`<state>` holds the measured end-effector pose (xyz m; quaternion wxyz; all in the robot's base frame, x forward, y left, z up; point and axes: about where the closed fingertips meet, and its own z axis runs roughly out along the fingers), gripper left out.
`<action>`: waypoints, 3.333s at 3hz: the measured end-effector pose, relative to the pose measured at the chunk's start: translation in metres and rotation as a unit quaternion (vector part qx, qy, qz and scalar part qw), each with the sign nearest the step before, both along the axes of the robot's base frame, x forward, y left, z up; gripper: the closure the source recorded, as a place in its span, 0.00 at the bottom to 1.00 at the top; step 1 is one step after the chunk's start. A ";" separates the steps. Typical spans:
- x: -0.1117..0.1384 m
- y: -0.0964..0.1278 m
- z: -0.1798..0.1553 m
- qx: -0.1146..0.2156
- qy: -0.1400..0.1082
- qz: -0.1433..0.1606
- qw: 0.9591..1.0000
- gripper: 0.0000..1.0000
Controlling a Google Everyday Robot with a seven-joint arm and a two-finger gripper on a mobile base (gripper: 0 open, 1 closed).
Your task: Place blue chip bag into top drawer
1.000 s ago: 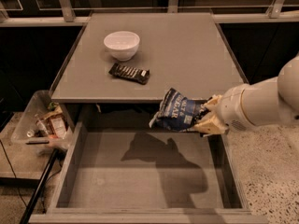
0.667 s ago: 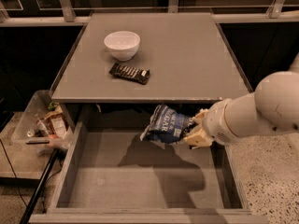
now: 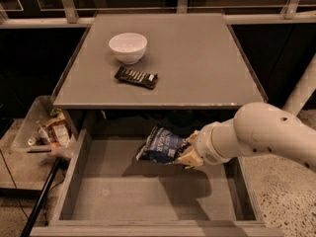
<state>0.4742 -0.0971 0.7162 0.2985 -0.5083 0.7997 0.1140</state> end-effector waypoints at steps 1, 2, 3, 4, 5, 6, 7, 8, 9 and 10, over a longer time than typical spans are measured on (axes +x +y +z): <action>0.013 0.005 -0.036 -0.010 0.006 -0.024 1.000 1.00; 0.020 0.006 -0.057 -0.014 -0.010 -0.043 0.999 1.00; 0.015 0.007 -0.070 -0.010 -0.016 -0.046 0.999 1.00; 0.005 0.013 -0.072 0.009 -0.011 -0.033 0.999 1.00; -0.004 0.012 -0.067 0.023 -0.009 -0.016 1.000 1.00; -0.005 0.010 -0.066 0.023 -0.011 -0.014 1.000 0.84; -0.005 0.010 -0.066 0.023 -0.011 -0.014 1.000 0.61; -0.005 0.010 -0.066 0.023 -0.011 -0.014 1.000 0.37; -0.005 0.010 -0.066 0.023 -0.011 -0.014 1.000 0.14; -0.005 0.010 -0.066 0.023 -0.011 -0.014 1.000 0.00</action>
Offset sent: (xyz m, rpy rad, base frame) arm 0.0312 0.0047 -0.0827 -0.0336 -0.0685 -0.1397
